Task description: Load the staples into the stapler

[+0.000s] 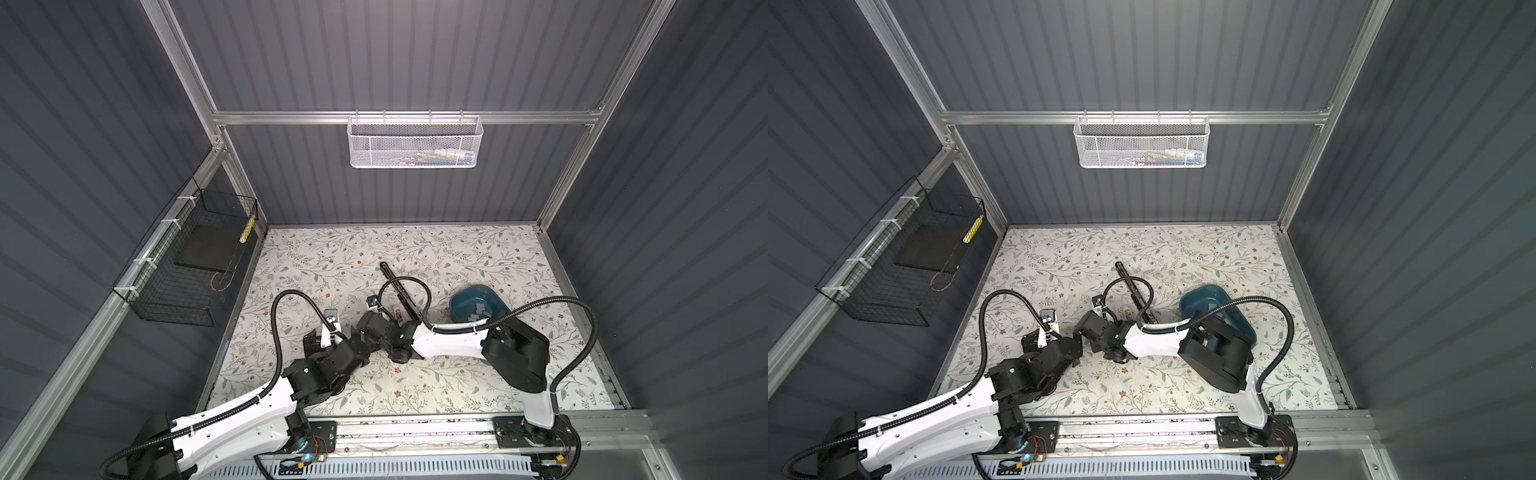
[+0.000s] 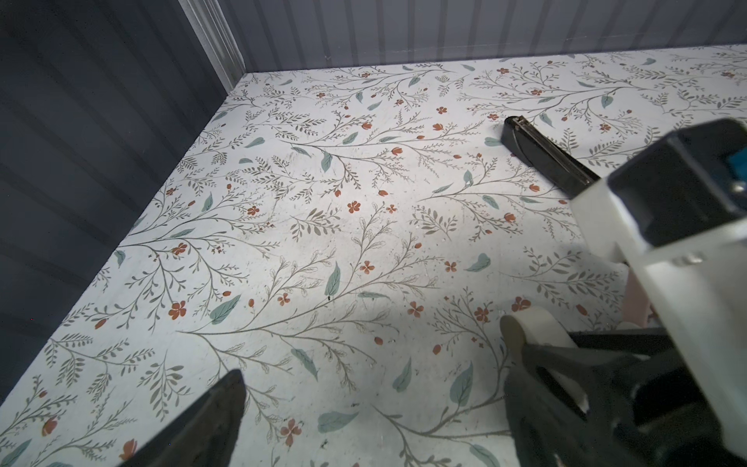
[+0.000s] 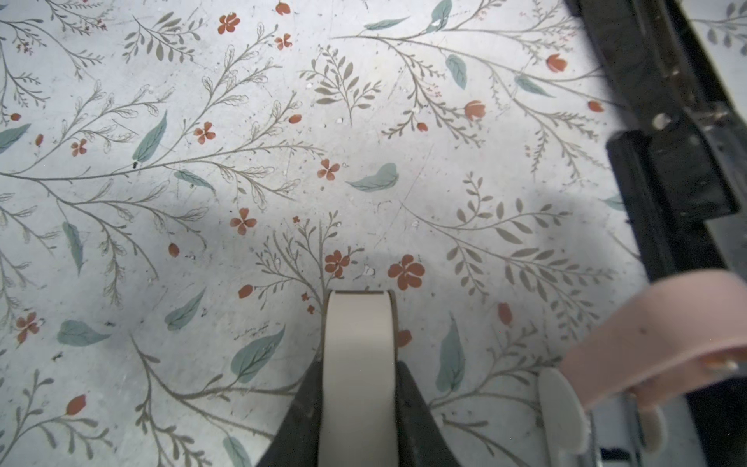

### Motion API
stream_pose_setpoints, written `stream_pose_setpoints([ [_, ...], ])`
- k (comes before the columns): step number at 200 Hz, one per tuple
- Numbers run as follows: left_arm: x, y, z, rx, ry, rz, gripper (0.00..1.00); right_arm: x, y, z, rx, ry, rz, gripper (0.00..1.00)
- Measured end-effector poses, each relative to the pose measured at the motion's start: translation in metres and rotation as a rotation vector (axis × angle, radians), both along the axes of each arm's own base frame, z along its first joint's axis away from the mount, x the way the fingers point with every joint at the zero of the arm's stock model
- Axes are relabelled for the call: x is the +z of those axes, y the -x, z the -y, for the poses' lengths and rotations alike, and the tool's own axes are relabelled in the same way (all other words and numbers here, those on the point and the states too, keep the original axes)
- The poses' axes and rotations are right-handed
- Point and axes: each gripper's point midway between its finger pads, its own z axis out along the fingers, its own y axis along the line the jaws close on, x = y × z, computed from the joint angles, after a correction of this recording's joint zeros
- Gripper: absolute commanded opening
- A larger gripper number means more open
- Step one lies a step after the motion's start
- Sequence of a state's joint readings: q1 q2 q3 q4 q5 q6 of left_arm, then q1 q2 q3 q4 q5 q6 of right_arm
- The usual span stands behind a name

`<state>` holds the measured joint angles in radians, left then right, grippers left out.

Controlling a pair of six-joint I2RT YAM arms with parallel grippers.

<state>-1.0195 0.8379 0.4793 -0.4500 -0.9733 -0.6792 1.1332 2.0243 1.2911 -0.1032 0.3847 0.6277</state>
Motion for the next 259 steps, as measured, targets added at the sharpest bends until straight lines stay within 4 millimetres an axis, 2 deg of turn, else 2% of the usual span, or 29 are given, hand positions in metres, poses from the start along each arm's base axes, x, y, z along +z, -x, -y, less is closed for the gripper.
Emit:
stream_pose_setpoints([
  [26,-0.001,0.000,0.000,0.003,-0.002,-0.004,1.00,-0.011,-0.004,0.005,-0.023,0.011,-0.018,0.26],
  [79,-0.005,0.000,0.000,0.007,-0.015,-0.014,1.00,-0.011,-0.008,0.003,-0.043,-0.012,-0.018,0.32],
  [91,-0.005,0.000,0.000,0.007,-0.015,-0.014,1.00,-0.011,-0.009,0.004,-0.047,-0.017,-0.017,0.37],
  [107,-0.005,0.000,0.000,0.007,-0.015,-0.014,1.00,-0.012,-0.010,0.005,-0.057,-0.021,-0.013,0.49],
  [151,-0.006,0.000,0.000,0.007,-0.020,-0.017,1.00,-0.023,-0.008,0.011,-0.040,-0.014,0.005,0.60],
  [178,-0.011,0.000,0.000,0.008,-0.043,-0.029,1.00,-0.019,-0.002,0.019,-0.022,-0.043,0.026,0.64],
  [204,-0.015,0.000,-0.001,0.009,-0.063,-0.041,1.00,-0.001,0.007,0.037,0.005,-0.082,0.065,0.66],
  [244,-0.006,0.002,-0.003,0.012,-0.023,-0.021,1.00,0.063,0.019,0.060,0.038,-0.214,0.165,0.69],
  [259,0.000,0.002,-0.004,0.011,0.012,0.001,1.00,0.077,0.025,0.072,0.046,-0.250,0.203,0.70],
])
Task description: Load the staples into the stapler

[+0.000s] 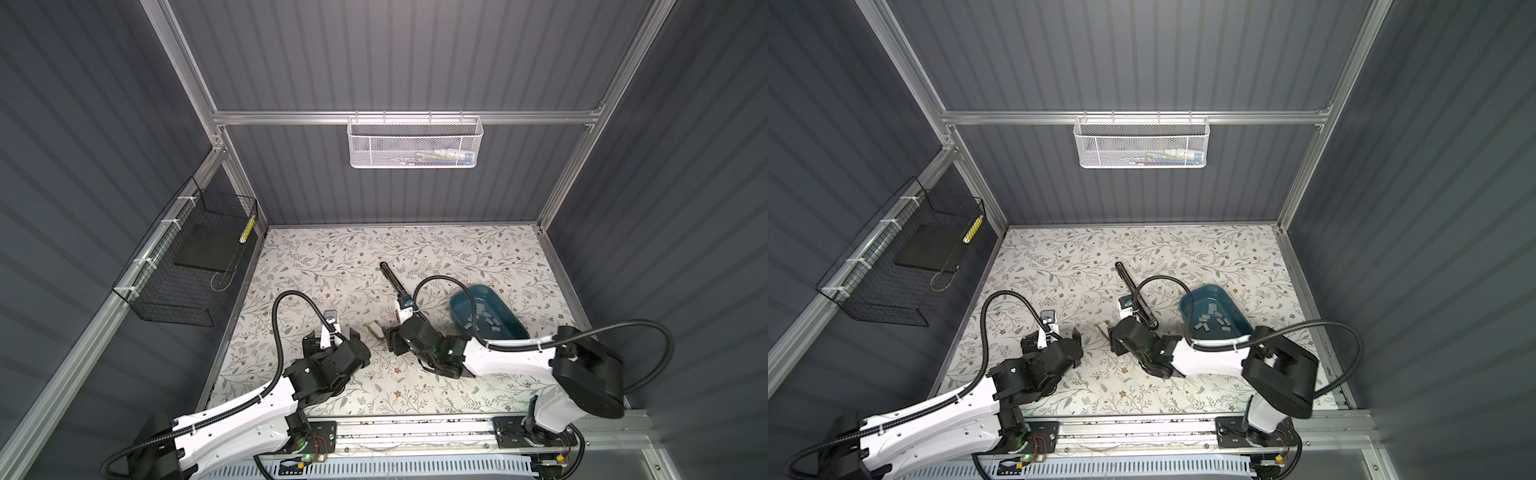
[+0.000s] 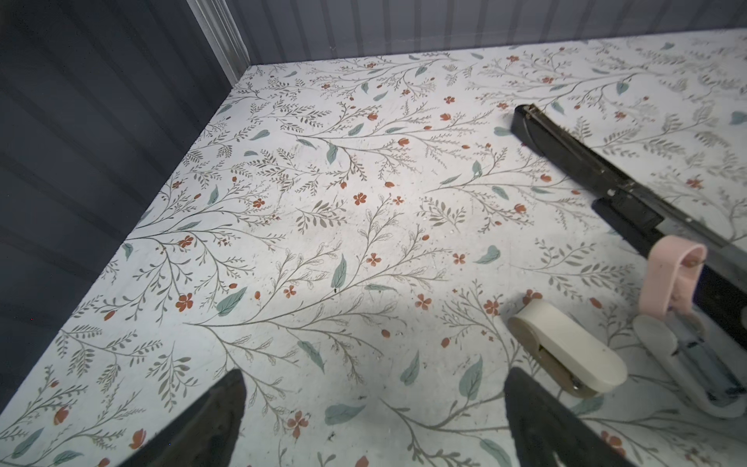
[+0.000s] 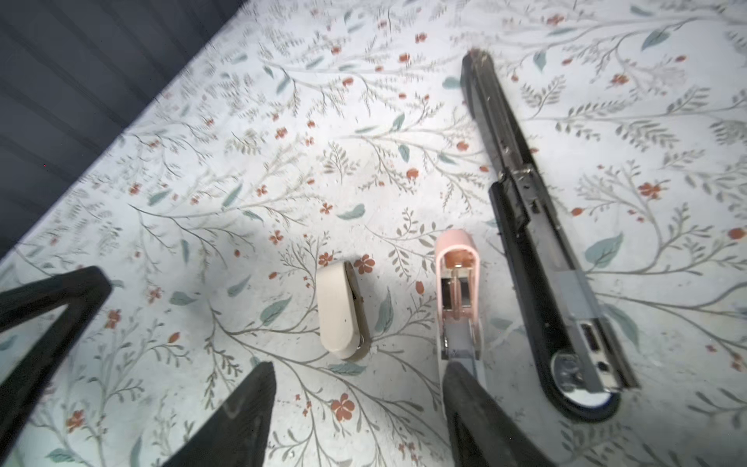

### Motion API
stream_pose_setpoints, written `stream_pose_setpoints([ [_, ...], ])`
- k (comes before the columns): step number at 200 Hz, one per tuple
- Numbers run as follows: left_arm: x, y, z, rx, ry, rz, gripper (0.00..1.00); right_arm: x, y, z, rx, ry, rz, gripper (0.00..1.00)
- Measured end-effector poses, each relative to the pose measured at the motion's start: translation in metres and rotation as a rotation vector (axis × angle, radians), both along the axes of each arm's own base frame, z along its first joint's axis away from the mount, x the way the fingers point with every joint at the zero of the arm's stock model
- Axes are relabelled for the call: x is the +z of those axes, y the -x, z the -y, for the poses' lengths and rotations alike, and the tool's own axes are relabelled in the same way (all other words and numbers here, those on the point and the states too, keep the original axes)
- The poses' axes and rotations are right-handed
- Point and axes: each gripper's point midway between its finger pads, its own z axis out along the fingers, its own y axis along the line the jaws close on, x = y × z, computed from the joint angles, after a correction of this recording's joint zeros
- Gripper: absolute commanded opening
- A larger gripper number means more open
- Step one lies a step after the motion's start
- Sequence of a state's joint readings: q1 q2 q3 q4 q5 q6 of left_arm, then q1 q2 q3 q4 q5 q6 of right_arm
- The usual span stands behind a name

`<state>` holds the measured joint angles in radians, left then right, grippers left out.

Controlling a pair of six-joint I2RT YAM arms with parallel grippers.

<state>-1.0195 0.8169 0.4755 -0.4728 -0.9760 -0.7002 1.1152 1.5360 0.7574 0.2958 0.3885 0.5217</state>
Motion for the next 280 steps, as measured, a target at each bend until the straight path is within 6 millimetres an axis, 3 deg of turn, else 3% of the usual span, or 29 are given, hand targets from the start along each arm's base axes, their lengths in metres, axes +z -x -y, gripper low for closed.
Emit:
stream_pose_setpoints([
  [18,0.003,0.001,-0.002,0.000,0.025,0.015,1.00,-0.003,0.005,0.017,0.001,0.009,0.036,0.71],
  [56,0.002,0.004,-0.006,-0.004,0.045,0.023,1.00,-0.041,0.012,0.048,0.010,0.131,0.059,0.71],
  [99,0.003,0.005,-0.006,-0.011,0.054,0.027,1.00,-0.077,-0.002,0.055,0.009,0.152,-0.011,0.65],
  [125,0.002,0.005,-0.006,-0.013,0.054,0.024,1.00,-0.095,0.002,0.051,0.039,0.174,-0.057,0.65],
  [186,-0.002,0.005,-0.005,-0.014,0.035,0.010,1.00,-0.091,-0.006,0.030,0.062,0.170,-0.078,0.62],
  [211,-0.002,0.005,-0.004,-0.016,0.037,0.010,1.00,-0.101,-0.010,0.030,0.054,0.194,-0.101,0.58],
  [280,0.002,0.006,-0.004,-0.025,0.058,0.019,1.00,-0.101,-0.015,0.029,0.036,0.196,-0.112,0.41],
])
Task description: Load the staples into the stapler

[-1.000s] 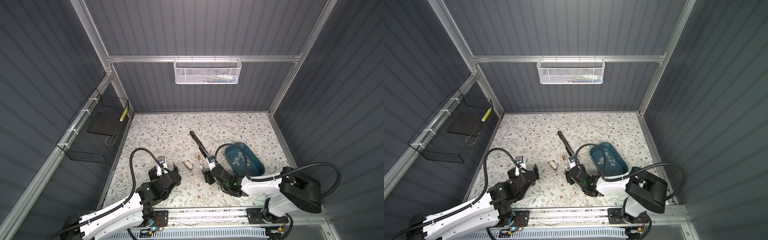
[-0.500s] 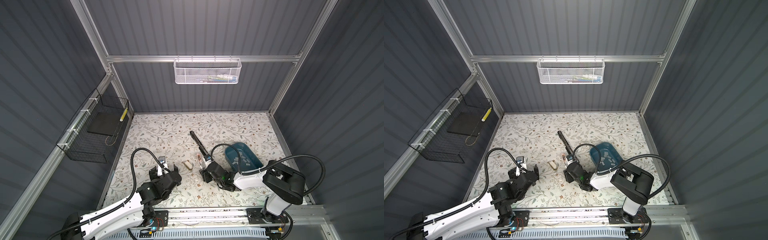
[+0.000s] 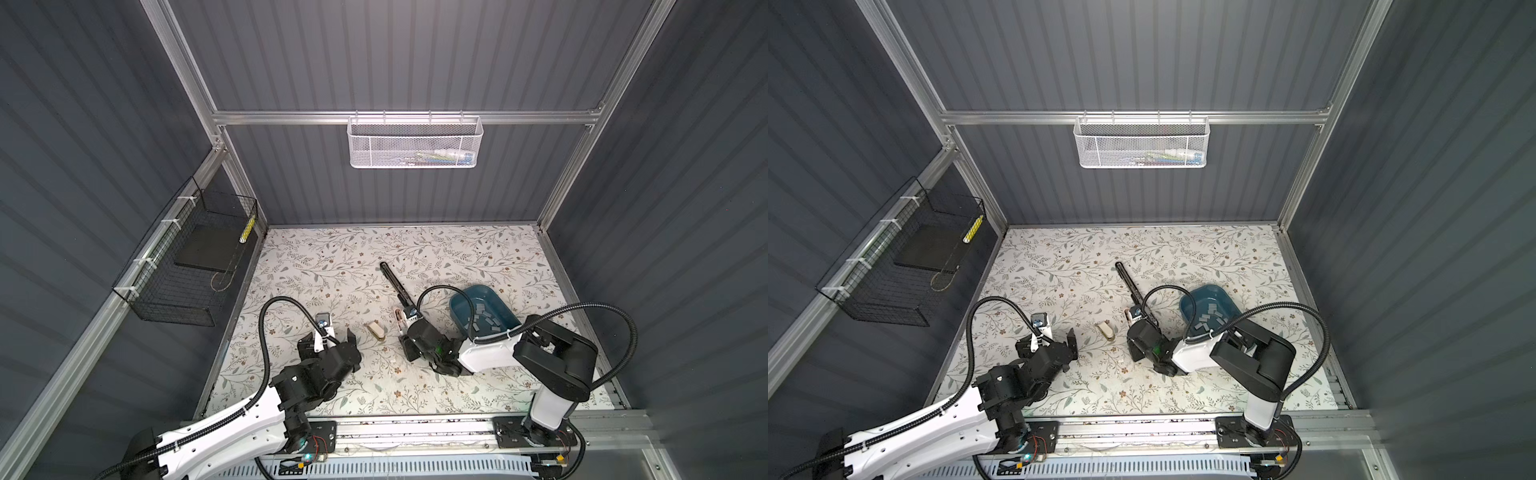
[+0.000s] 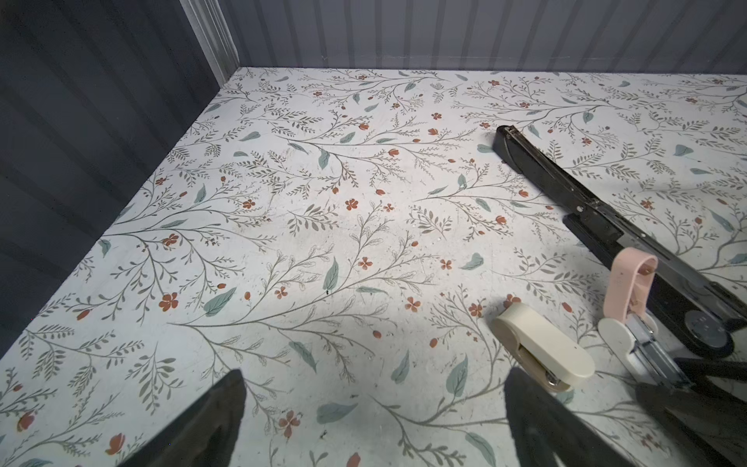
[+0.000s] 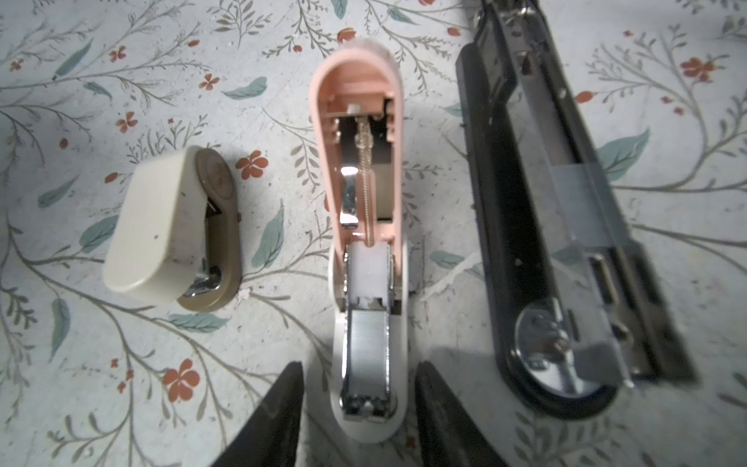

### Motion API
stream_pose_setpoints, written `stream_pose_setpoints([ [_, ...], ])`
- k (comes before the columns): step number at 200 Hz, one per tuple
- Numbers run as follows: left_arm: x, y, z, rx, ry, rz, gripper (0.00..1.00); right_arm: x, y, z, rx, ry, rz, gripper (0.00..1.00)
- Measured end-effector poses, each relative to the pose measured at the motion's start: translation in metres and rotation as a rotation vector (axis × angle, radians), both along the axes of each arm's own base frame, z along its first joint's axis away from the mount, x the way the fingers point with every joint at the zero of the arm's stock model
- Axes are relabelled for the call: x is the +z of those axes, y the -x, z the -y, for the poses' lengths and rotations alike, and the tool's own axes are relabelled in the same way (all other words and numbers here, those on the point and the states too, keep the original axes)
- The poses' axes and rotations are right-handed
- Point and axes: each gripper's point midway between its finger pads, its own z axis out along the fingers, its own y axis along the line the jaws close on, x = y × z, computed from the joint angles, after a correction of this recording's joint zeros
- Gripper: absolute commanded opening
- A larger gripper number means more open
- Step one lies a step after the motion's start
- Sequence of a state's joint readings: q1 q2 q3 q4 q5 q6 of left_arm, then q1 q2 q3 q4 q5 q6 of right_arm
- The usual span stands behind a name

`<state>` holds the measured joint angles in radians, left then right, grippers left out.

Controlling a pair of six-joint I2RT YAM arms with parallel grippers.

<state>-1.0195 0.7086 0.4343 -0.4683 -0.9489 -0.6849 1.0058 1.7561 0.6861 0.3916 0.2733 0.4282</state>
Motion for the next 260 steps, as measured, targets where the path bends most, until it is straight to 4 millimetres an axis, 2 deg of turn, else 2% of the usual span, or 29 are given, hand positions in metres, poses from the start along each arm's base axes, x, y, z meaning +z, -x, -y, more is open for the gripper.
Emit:
stream_pose_setpoints([
  [40,-0.0016,0.0004,0.0001,-0.002,-0.001,-0.004,1.00,-0.0006,0.0003,0.0008,-0.002,0.002,-0.002,0.36],
  [105,-0.0016,0.0004,0.0001,-0.002,-0.001,-0.004,1.00,-0.0007,0.0017,0.0015,-0.010,0.000,0.001,0.38],
  [158,-0.0023,0.0005,0.0005,-0.004,-0.001,-0.007,1.00,-0.0008,0.0010,0.0030,-0.020,0.004,0.004,0.28],
  [205,-0.0041,0.0004,0.0007,-0.004,-0.010,-0.012,1.00,-0.0008,0.0020,0.0024,-0.005,-0.007,0.017,0.26],
  [241,-0.0044,0.0003,0.0008,-0.004,-0.011,-0.013,1.00,-0.0006,0.0031,-0.0010,0.020,-0.028,0.032,0.19],
  [260,-0.0044,0.0003,0.0008,-0.004,-0.011,-0.013,1.00,-0.0004,0.0027,-0.0046,0.029,-0.042,0.036,0.19],
])
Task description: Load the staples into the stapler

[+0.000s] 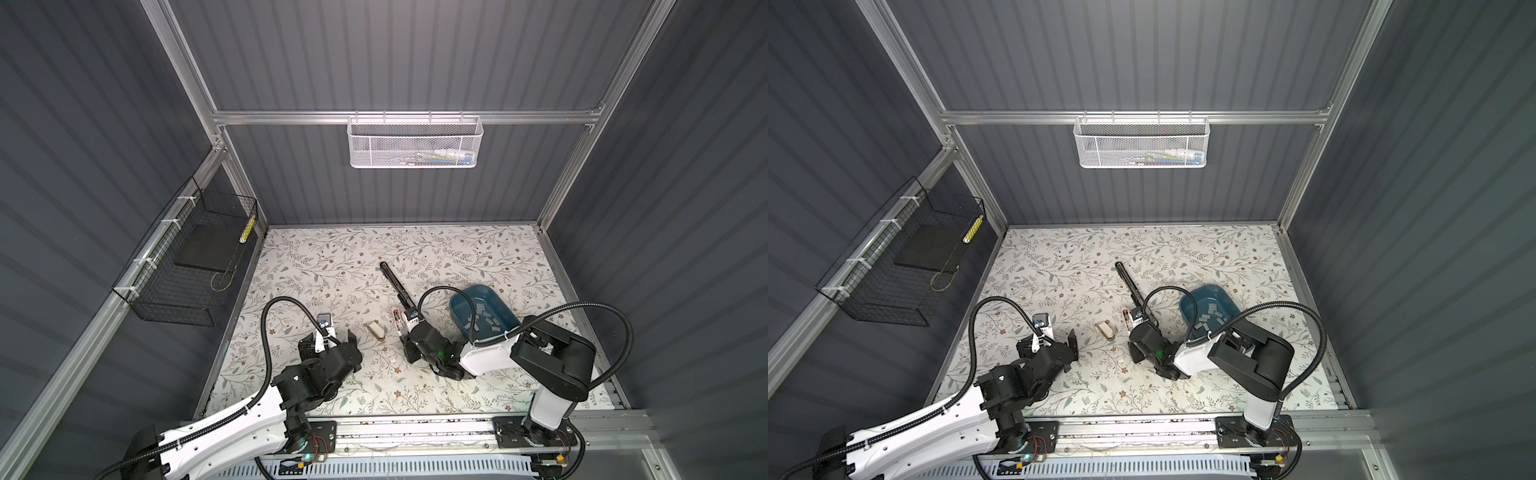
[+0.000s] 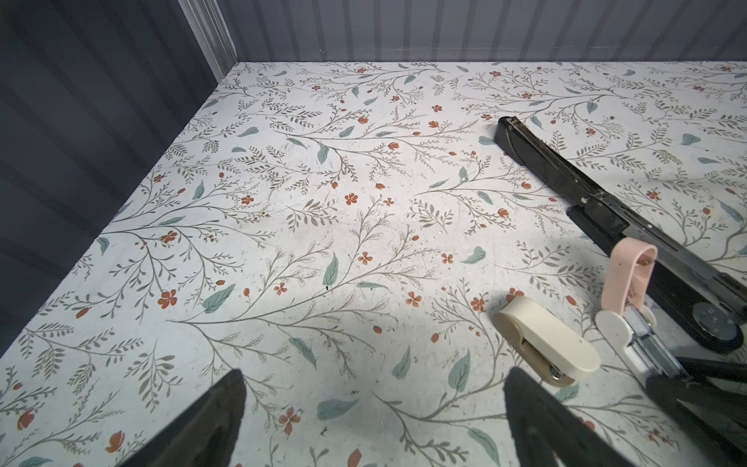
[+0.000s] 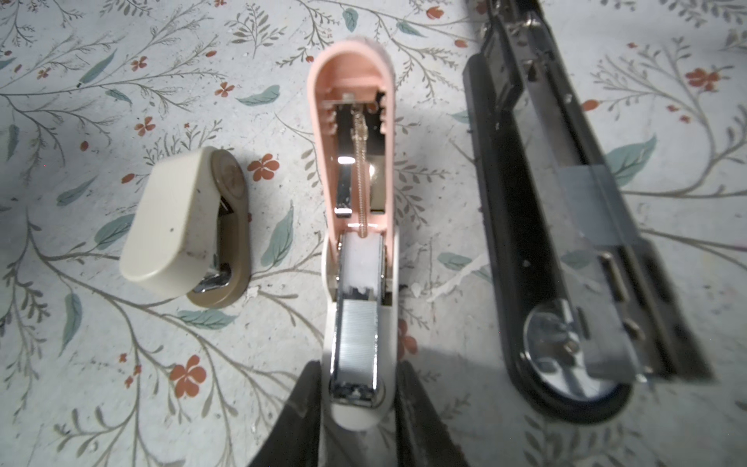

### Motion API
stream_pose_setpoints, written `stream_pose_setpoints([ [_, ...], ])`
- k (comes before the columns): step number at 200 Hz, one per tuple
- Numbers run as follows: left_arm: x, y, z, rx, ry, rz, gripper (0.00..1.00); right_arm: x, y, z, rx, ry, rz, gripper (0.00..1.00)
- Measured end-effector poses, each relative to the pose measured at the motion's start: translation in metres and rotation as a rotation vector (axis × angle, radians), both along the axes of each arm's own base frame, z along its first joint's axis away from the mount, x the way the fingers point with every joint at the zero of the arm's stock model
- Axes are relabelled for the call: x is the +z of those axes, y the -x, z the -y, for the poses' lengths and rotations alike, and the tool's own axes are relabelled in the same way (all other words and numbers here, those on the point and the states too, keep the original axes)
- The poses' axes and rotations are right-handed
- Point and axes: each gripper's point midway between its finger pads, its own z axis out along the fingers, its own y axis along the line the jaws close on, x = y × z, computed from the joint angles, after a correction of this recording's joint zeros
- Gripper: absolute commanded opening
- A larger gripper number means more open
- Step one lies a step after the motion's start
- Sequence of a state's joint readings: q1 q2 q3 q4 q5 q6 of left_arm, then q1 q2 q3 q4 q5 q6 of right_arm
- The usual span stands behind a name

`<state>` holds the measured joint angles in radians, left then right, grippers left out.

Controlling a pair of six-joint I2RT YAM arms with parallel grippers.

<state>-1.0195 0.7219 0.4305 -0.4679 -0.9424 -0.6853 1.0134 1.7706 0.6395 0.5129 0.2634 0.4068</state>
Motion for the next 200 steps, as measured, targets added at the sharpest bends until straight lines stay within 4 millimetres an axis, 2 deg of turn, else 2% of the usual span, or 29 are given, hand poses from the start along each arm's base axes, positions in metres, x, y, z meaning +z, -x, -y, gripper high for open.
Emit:
stream_pose_setpoints([
  [83,0.008,0.001,-0.001,-0.005,0.045,0.025,1.00,0.000,0.003,0.000,0.011,-0.037,0.012,0.19],
  [156,0.006,0.003,0.002,-0.039,0.057,0.028,1.00,0.000,0.008,-0.002,0.032,-0.065,0.003,0.18],
  [177,0.008,0.002,0.011,-0.083,0.066,0.028,1.00,0.000,0.013,-0.001,0.046,-0.090,-0.003,0.18],
  [200,0.010,-0.001,0.030,-0.154,0.082,0.028,0.99,0.001,0.019,-0.004,0.061,-0.093,-0.002,0.17],
])
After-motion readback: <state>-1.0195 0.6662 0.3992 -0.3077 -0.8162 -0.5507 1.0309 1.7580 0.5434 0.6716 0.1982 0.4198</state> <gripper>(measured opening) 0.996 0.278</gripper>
